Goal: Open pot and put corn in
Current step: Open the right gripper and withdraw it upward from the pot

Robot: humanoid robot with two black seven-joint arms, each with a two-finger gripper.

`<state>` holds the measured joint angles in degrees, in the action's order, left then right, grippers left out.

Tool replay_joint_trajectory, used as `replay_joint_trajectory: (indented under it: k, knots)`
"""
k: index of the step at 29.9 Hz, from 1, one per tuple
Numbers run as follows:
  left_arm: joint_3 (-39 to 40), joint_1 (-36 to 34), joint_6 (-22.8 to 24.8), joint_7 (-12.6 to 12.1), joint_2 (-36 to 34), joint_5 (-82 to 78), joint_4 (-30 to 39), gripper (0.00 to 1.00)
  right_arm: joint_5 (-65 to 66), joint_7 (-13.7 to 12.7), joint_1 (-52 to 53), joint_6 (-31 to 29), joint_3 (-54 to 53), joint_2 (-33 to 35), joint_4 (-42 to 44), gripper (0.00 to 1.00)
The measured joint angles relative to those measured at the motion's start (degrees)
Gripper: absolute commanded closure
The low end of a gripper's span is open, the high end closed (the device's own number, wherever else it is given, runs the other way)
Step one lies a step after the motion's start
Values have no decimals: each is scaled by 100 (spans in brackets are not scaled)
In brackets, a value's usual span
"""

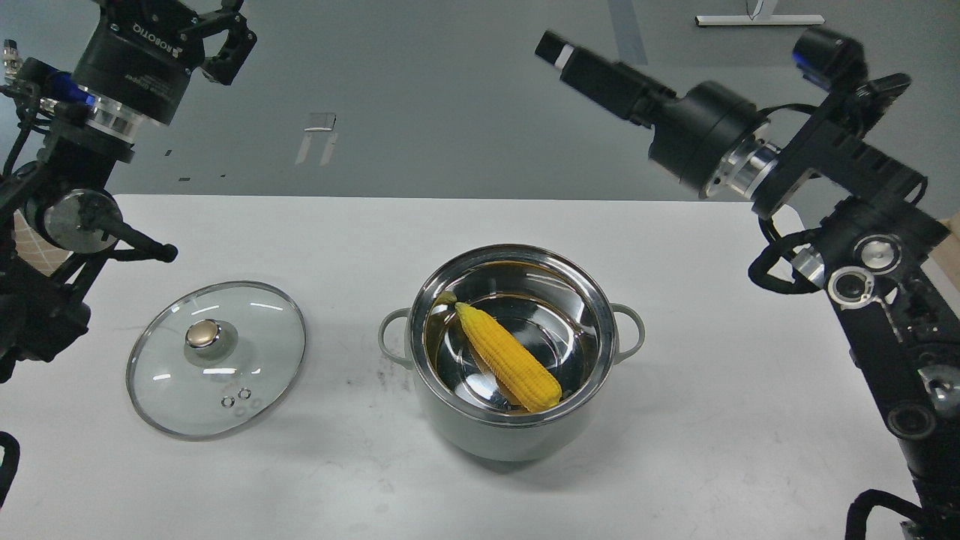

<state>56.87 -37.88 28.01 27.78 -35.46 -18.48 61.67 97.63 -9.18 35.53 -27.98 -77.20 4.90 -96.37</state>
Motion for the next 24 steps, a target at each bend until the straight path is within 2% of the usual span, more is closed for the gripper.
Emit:
replay_joint_trajectory:
  k: [7,15,20,24]
  knots:
    - [4,0,0,-17,-20,11,-102,2,-1415,113,549,-3,-963,-103,891,1]
    - [88,0,-1,-190,-31,215,-272,2,-3039,776,760,31,-1366,77,2546,1]
    - [94,-17,-2,-462,28,349,-716,2,-4152,1100,857,30,-1389,316,3664,1]
    - [105,-84,-2,-547,144,369,-978,2,-5131,1374,1018,8,-1395,473,4697,1]
